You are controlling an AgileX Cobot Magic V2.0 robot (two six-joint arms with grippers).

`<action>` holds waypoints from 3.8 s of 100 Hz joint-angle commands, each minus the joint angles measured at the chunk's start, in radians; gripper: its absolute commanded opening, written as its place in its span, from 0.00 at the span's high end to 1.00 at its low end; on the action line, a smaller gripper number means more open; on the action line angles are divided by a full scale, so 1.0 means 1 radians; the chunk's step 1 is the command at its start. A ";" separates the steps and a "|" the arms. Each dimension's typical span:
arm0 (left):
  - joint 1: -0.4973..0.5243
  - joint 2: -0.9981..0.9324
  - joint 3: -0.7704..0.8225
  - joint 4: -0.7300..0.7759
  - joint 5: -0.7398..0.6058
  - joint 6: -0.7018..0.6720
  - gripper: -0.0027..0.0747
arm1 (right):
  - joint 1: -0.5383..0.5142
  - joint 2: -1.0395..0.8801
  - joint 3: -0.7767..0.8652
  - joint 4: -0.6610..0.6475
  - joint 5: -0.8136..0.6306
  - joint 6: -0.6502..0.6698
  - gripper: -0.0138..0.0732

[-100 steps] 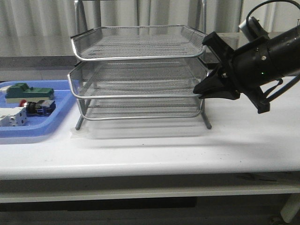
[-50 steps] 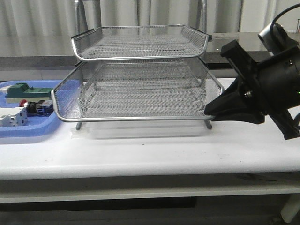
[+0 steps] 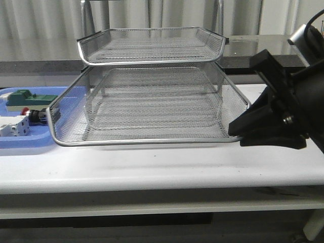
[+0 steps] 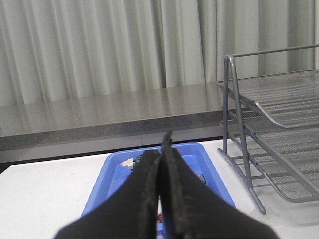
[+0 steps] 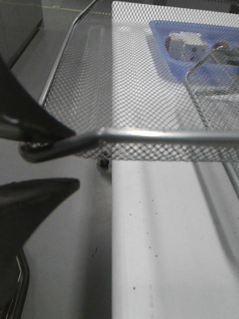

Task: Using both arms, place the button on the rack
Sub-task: 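Pull the middle wire tray toward the robot with the right gripper, then release the tray and withdraw the right gripper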

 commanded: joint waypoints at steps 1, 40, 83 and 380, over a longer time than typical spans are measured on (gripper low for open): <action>-0.001 -0.032 0.033 -0.008 -0.079 -0.009 0.99 | 0.003 -0.046 -0.005 -0.028 0.039 -0.020 0.43; -0.001 -0.032 0.033 -0.008 -0.079 -0.009 0.99 | 0.003 -0.177 -0.005 -0.241 -0.001 0.102 0.36; -0.001 -0.032 0.033 -0.008 -0.079 -0.009 0.99 | 0.002 -0.430 -0.013 -0.872 -0.068 0.559 0.36; -0.001 0.203 -0.324 -0.114 0.092 -0.009 0.99 | 0.000 -0.919 -0.228 -1.786 0.367 1.270 0.92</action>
